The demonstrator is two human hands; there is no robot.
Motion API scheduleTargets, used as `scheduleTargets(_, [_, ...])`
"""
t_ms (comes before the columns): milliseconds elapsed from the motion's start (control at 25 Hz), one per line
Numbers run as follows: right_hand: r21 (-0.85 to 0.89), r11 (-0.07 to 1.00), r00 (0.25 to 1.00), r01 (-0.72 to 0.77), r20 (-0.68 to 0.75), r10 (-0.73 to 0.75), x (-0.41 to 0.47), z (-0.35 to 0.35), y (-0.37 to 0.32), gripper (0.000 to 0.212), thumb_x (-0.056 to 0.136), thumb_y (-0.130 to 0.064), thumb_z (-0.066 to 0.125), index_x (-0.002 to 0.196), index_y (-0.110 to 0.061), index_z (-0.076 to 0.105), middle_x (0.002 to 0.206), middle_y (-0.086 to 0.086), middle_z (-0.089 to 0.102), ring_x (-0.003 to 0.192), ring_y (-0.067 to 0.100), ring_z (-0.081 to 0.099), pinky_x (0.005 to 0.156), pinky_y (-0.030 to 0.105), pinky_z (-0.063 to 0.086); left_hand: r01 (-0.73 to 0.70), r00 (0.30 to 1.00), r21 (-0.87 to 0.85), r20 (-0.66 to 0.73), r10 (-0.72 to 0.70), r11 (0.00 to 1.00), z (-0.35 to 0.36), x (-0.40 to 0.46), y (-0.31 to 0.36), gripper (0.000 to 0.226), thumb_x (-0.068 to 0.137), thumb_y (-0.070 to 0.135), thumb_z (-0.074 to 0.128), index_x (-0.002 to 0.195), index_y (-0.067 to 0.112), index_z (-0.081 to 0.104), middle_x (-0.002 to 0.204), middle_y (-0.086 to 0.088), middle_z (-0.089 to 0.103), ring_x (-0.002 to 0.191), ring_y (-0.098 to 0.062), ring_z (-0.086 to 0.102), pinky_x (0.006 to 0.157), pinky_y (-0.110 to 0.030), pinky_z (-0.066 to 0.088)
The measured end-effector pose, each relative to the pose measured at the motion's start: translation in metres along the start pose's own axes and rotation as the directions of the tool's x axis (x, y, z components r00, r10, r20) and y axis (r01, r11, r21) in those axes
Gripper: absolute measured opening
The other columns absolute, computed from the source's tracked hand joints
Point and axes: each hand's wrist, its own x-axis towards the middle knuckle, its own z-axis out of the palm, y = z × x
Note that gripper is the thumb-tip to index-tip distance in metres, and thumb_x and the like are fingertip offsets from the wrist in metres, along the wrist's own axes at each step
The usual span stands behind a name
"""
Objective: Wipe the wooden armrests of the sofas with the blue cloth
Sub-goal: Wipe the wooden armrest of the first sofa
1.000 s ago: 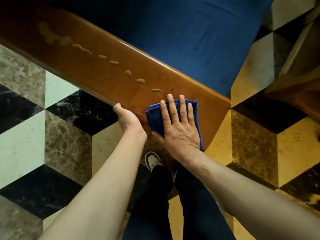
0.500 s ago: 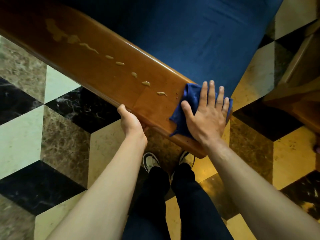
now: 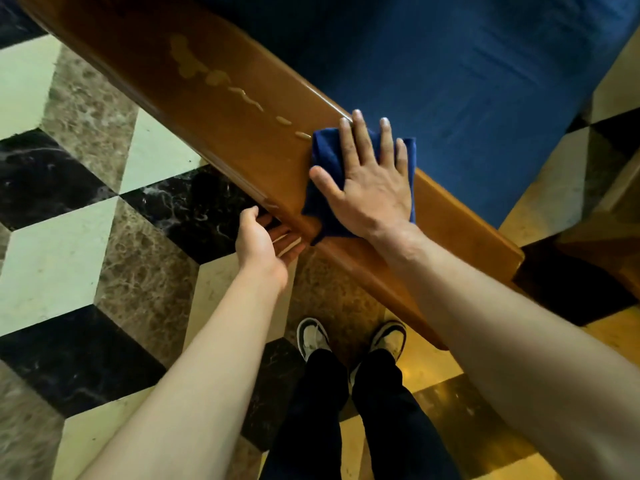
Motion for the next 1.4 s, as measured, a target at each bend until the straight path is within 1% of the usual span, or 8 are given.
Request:
scheduleTargets(240, [-0.161, 0.962, 0.976, 0.218, 0.014, -0.219, -0.115, 0.021, 0.025, 0.084, 0.098, -0.070, 0.035, 0.163, -0.027, 0.005, 0.172, -0.001, 0.005, 0.158, 0.031, -0.004, 0.127, 0.054, 0.009, -0.007, 0.999, -0.047, -0.033, 0.005, 0.999, 0.026, -0.015, 0.009, 0.063, 0.097, 0.066, 0.039, 0.135, 0.021, 0.059, 0.123, -0.008, 0.070, 0.106, -0.032, 0.068, 0.085, -0.045, 0.056])
scheduleTargets(400, [-0.225, 0.974, 0.999, 0.025, 0.038, -0.016, -0.169, 0.010, 0.071, 0.092, 0.092, -0.078, 0.033, 0.163, -0.026, 0.005, 0.172, -0.001, 0.003, 0.158, 0.029, -0.003, 0.127, 0.053, 0.010, 0.038, 0.987, -0.115, -0.148, -0.055, 0.993, 0.056, -0.022, 0.006, 0.073, 0.100, 0.068, 0.023, 0.155, 0.022, 0.036, 0.156, -0.011, 0.047, 0.136, -0.040, 0.051, 0.116, -0.056, 0.039])
scheduleTargets(600, [-0.128, 0.947, 0.956, -0.294, -0.022, 0.294, -0.144, -0.001, 0.071, 0.087, 0.092, -0.077, 0.027, 0.162, -0.030, 0.007, 0.172, -0.003, 0.003, 0.158, 0.027, -0.007, 0.127, 0.053, 0.005, -0.063, 0.959, -0.061, -0.281, 0.044, 0.996, 0.067, -0.015, -0.002, 0.073, 0.102, 0.066, 0.020, 0.153, 0.018, 0.041, 0.155, -0.013, 0.049, 0.134, -0.039, 0.054, 0.113, -0.053, 0.043])
scheduleTargets(840, [-0.012, 0.953, 0.953, -0.304, 0.003, 0.304, -0.030, -0.023, 0.082, 0.073, 0.086, -0.081, 0.029, 0.136, -0.031, 0.049, 0.130, 0.008, 0.062, 0.118, 0.038, 0.058, 0.090, 0.047, 0.042, -0.086, 0.968, -0.054, -0.242, 0.070, 0.995, 0.061, -0.005, -0.007, 0.076, 0.098, 0.072, 0.024, 0.154, 0.023, 0.039, 0.155, -0.010, 0.050, 0.134, -0.037, 0.054, 0.115, -0.055, 0.041])
scheduleTargets(960, [0.079, 0.902, 0.903, -0.424, 0.118, 0.414, -0.035, -0.035, 0.122, 0.070, 0.082, -0.086, 0.025, 0.103, -0.027, 0.058, 0.107, 0.011, 0.070, 0.103, 0.040, 0.063, 0.077, 0.044, 0.042, -0.066, 0.990, 0.004, -0.122, 0.066, 0.998, 0.043, -0.012, -0.011, 0.070, 0.095, 0.076, 0.028, 0.142, 0.027, 0.047, 0.138, -0.009, 0.061, 0.116, -0.036, 0.063, 0.104, -0.053, 0.051])
scheduleTargets(1120, [0.355, 0.759, 0.820, -0.545, 0.036, 0.572, -0.117, -0.042, 0.157, 0.058, 0.089, -0.074, 0.034, 0.109, -0.027, 0.062, 0.114, 0.006, 0.067, 0.110, 0.032, 0.061, 0.085, 0.040, 0.045, -0.075, 0.997, 0.022, -0.019, 0.075, 0.997, 0.032, -0.017, -0.015, 0.068, 0.095, 0.074, 0.031, 0.144, 0.028, 0.045, 0.137, -0.010, 0.062, 0.114, -0.036, 0.064, 0.101, -0.055, 0.053])
scheduleTargets(1240, [0.606, 0.553, 0.694, -0.572, -0.001, 0.720, -0.177, -0.012, 0.117, 0.070, 0.098, -0.057, 0.047, 0.157, -0.024, 0.028, 0.161, 0.008, 0.032, 0.148, 0.026, 0.032, 0.119, 0.044, 0.032, -0.076, 0.997, -0.035, -0.002, 0.076, 0.996, 0.032, -0.025, -0.029, 0.071, 0.095, 0.073, 0.033, 0.149, 0.028, 0.041, 0.145, -0.009, 0.057, 0.124, -0.035, 0.059, 0.107, -0.055, 0.049])
scheduleTargets(1400, [0.074, 0.822, 0.821, -0.565, -0.050, 0.569, -0.209, 0.016, 0.048, 0.082, 0.100, -0.067, 0.025, 0.163, -0.017, 0.009, 0.171, 0.009, 0.005, 0.156, 0.040, -0.001, 0.127, 0.053, 0.003, -0.077, 0.996, -0.007, -0.038, 0.077, 0.997, 0.023, -0.028, -0.044, 0.078, 0.094, 0.074, 0.032, 0.148, 0.019, 0.046, 0.143, -0.008, 0.060, 0.126, -0.030, 0.059, 0.110, -0.051, 0.045])
